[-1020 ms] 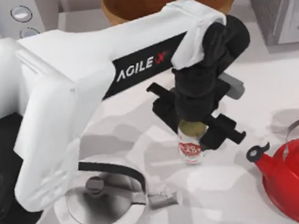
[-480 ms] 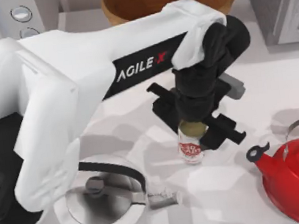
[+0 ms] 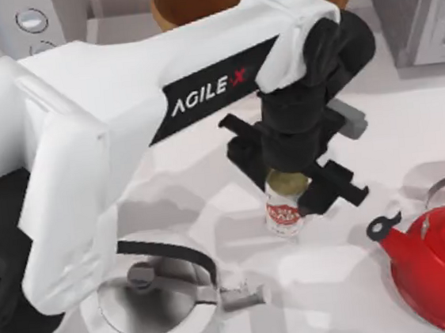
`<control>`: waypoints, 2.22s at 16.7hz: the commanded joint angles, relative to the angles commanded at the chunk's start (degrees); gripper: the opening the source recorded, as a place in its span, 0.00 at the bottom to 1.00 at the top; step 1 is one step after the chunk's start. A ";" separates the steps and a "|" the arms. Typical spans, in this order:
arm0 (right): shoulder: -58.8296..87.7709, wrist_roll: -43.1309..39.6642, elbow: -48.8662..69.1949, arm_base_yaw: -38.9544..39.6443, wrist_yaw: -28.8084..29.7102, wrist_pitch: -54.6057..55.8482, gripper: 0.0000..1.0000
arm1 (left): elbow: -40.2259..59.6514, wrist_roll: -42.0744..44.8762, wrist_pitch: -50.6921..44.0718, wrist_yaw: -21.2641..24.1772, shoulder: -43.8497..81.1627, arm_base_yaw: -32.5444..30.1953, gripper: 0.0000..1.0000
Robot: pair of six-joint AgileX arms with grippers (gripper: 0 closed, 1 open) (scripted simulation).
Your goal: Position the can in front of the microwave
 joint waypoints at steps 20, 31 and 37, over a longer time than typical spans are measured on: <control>0.00 0.00 0.00 0.00 0.00 0.00 1.00 | -3.95 0.34 2.40 -0.85 -7.73 34.94 0.00; 0.00 0.00 0.00 0.00 0.00 0.00 1.00 | -12.12 2.07 0.05 -0.29 -11.73 46.94 0.00; 0.00 0.00 0.00 0.00 0.00 0.00 1.00 | -13.71 1.99 1.57 -0.16 -11.91 47.11 0.00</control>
